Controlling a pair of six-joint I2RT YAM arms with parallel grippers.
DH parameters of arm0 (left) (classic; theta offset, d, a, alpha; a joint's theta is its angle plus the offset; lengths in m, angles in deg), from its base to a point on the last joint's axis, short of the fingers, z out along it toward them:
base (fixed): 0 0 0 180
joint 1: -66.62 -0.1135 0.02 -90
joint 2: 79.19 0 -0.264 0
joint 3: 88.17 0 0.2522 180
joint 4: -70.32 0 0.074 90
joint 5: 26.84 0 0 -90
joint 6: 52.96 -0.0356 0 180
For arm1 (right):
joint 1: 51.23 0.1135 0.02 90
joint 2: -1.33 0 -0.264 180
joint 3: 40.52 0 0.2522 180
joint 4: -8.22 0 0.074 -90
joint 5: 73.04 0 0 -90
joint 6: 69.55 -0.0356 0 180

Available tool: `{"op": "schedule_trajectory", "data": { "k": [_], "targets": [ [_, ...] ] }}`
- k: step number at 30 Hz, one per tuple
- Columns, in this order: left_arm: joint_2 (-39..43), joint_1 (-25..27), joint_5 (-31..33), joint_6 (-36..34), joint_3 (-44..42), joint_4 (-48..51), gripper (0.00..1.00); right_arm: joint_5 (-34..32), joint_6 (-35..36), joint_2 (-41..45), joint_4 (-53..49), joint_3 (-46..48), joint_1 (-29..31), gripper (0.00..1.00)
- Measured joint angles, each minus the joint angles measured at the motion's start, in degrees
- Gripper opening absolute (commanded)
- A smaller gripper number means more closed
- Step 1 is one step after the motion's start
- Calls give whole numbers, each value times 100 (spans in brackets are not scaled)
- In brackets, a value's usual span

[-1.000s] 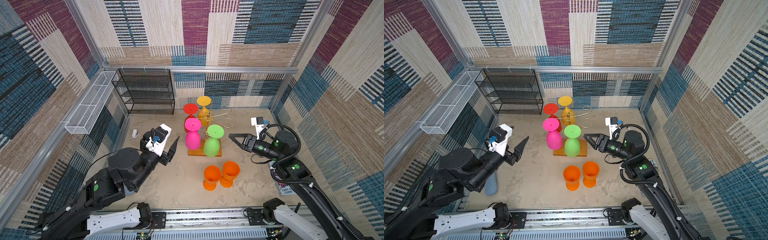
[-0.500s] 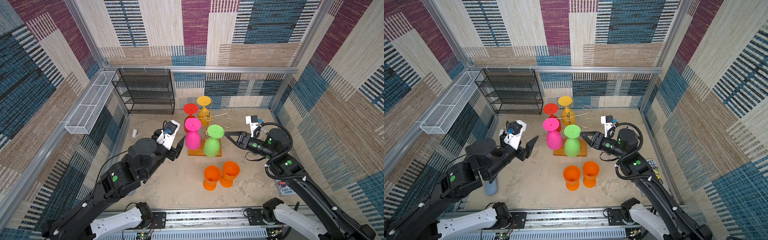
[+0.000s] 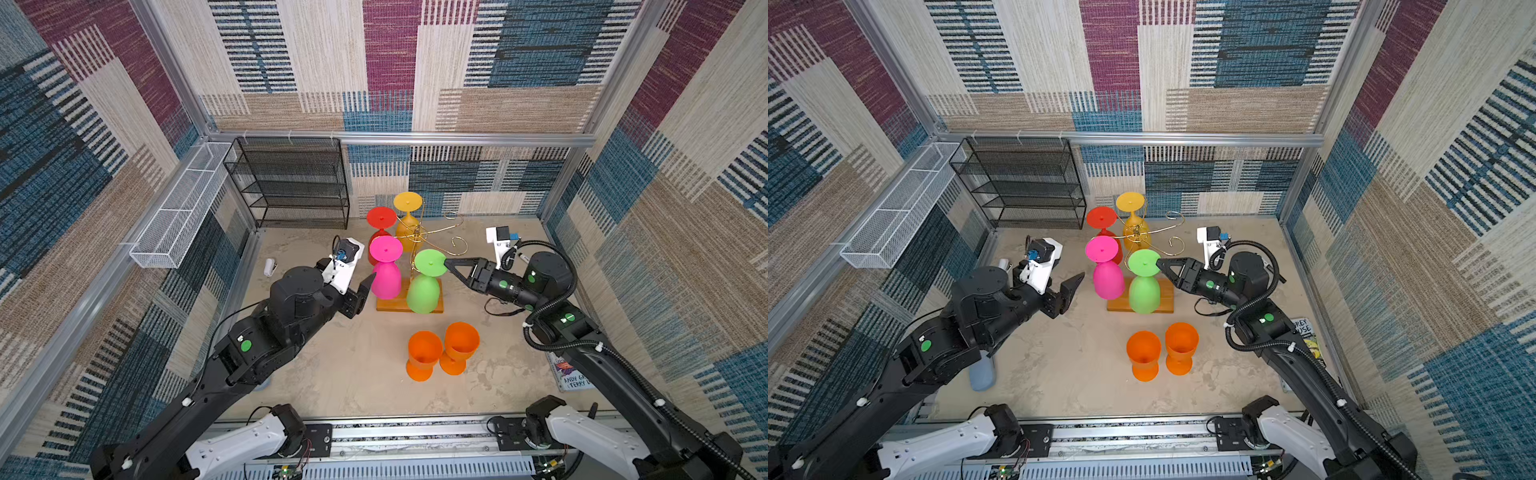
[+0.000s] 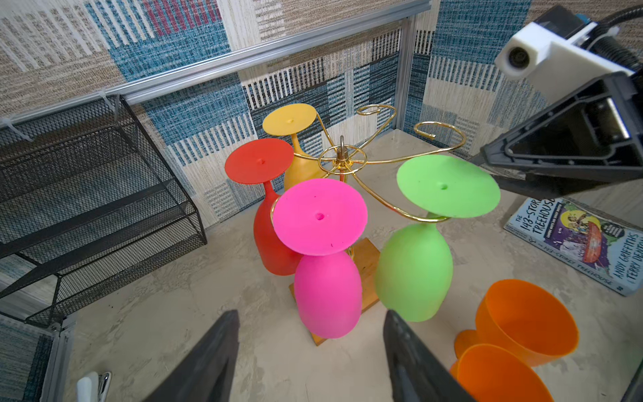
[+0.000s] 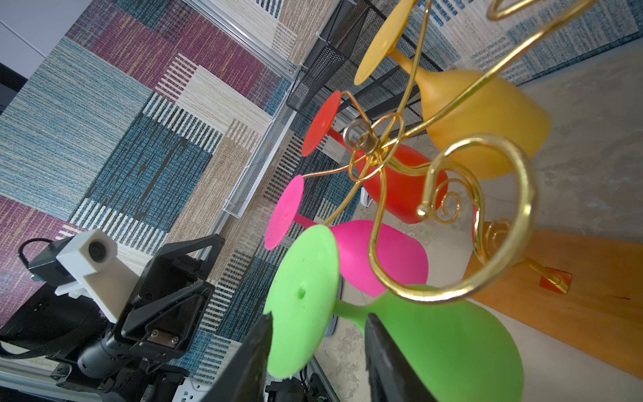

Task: Take the wine glass off the wine glass rack
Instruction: 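Close the right gripper on the foot of the green glass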

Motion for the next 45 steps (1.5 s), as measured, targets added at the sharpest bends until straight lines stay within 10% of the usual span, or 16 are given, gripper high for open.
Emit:
{"op": "schedule_trajectory", "data": {
  "k": [45],
  "targets": [
    [-2,-391,-581,186,-164,0,65,-35,-216,-103,63,-227,129,5]
  ]
}}
